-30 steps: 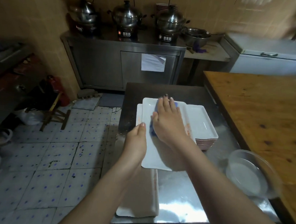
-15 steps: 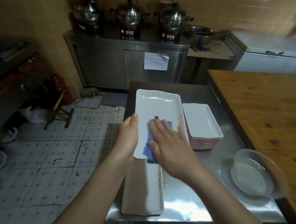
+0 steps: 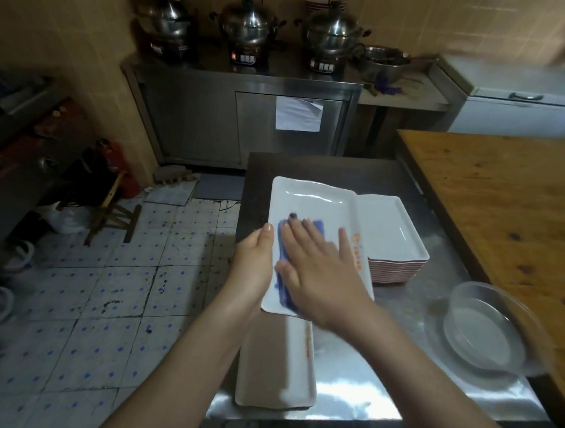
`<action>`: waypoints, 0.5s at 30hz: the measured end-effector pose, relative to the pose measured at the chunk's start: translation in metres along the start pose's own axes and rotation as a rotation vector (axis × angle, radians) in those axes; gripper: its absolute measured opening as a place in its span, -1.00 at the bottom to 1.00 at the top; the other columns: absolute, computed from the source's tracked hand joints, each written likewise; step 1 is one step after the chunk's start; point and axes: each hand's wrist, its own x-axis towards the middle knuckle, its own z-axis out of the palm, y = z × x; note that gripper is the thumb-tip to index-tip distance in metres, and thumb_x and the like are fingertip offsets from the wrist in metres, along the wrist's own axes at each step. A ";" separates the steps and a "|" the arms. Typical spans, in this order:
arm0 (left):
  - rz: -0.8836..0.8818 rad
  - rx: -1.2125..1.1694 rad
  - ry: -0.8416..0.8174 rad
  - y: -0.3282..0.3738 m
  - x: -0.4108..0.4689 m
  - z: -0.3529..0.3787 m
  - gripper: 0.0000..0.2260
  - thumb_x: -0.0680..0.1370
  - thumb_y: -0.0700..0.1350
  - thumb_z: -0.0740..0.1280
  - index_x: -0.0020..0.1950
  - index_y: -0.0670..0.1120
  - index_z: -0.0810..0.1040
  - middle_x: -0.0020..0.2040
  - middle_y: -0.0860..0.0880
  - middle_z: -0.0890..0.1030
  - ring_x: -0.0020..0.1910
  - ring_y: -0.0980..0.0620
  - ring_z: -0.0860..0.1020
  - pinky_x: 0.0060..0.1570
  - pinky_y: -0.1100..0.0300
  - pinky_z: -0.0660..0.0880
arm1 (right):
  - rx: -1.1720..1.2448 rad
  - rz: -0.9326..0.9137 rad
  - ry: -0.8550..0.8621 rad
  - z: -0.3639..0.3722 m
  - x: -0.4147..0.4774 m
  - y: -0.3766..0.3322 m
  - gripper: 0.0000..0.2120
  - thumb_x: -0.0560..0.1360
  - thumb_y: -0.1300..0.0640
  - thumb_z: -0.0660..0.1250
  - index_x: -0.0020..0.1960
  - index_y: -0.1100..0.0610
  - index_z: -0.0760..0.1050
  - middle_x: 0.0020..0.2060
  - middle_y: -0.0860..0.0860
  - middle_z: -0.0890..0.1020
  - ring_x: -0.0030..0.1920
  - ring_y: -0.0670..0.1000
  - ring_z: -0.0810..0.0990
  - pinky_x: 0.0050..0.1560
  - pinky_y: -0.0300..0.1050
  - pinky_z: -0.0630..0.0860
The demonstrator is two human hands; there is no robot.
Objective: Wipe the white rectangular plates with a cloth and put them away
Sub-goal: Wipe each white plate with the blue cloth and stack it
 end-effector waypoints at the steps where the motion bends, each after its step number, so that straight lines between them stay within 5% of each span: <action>1: -0.012 0.006 -0.012 -0.003 -0.003 0.002 -0.76 0.64 -0.04 0.10 -0.09 0.01 0.53 -0.18 0.02 0.60 -0.07 -0.05 0.58 0.00 0.08 0.49 | -0.086 0.018 0.032 -0.004 0.011 0.005 -0.44 0.62 -0.06 -0.13 0.56 0.07 -0.19 0.55 -0.04 -0.13 0.52 -0.06 -0.23 0.42 0.16 -0.36; 5: -0.026 -0.011 -0.023 -0.005 -0.004 0.002 -0.68 0.64 -0.05 0.12 -0.25 -0.04 0.53 -0.28 0.04 0.62 -0.23 -0.02 0.59 -0.16 0.15 0.50 | -0.136 0.264 -0.043 -0.023 0.030 0.038 -0.48 0.63 -0.04 -0.21 0.56 0.05 -0.17 0.55 -0.05 -0.12 0.53 -0.02 -0.19 0.40 0.23 -0.37; 11: -0.019 0.019 0.049 -0.012 0.006 -0.005 -0.70 0.64 -0.06 0.10 -0.22 -0.04 0.50 -0.17 -0.06 0.61 -0.15 -0.05 0.56 -0.06 0.08 0.49 | -0.042 0.003 -0.124 0.004 -0.016 0.000 -0.41 0.57 -0.09 -0.23 0.55 0.05 -0.23 0.55 -0.04 -0.17 0.52 -0.05 -0.21 0.44 0.08 -0.30; 15: -0.035 0.012 0.000 -0.017 -0.003 0.006 -0.76 0.64 -0.05 0.10 -0.07 0.00 0.54 -0.06 -0.06 0.64 -0.07 -0.05 0.60 0.01 0.07 0.52 | -0.124 0.081 -0.103 -0.010 0.025 0.008 -0.46 0.63 -0.02 -0.13 0.55 0.05 -0.20 0.55 -0.04 -0.15 0.53 -0.02 -0.19 0.44 0.20 -0.25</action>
